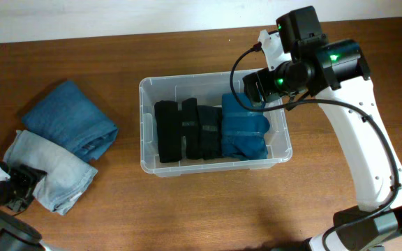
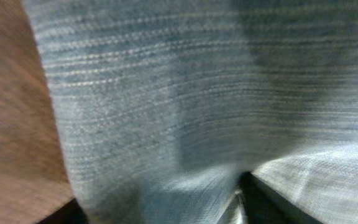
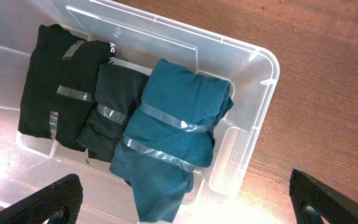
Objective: Pack container
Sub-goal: 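Grasp the light blue denim with the left gripper and lift, then place the light blue denim on top of the black items in the container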
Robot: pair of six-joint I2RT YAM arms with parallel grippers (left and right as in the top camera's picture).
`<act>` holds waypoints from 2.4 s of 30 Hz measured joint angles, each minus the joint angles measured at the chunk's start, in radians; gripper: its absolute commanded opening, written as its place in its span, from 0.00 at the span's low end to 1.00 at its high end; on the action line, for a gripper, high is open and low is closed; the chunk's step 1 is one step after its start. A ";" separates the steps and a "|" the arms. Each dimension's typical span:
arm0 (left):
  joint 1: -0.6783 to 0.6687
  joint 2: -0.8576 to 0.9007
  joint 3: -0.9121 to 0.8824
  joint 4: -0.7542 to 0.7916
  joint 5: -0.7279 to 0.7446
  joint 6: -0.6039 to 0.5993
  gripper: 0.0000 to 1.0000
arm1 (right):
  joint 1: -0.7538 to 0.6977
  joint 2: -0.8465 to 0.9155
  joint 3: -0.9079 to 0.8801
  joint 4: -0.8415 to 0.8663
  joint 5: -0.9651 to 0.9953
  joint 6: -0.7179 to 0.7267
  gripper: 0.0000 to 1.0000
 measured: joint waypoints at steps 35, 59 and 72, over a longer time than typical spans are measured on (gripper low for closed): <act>-0.465 -0.604 0.222 -0.119 0.337 -0.127 0.01 | -0.347 -0.032 0.225 -0.173 0.042 0.134 0.98; -1.557 -0.137 0.229 0.375 0.008 -0.423 0.00 | -0.509 -0.032 0.225 -0.197 0.029 0.158 0.99; -1.486 -0.072 0.263 0.227 -0.153 -0.293 0.99 | -0.509 -0.031 0.225 -0.197 0.029 0.157 0.99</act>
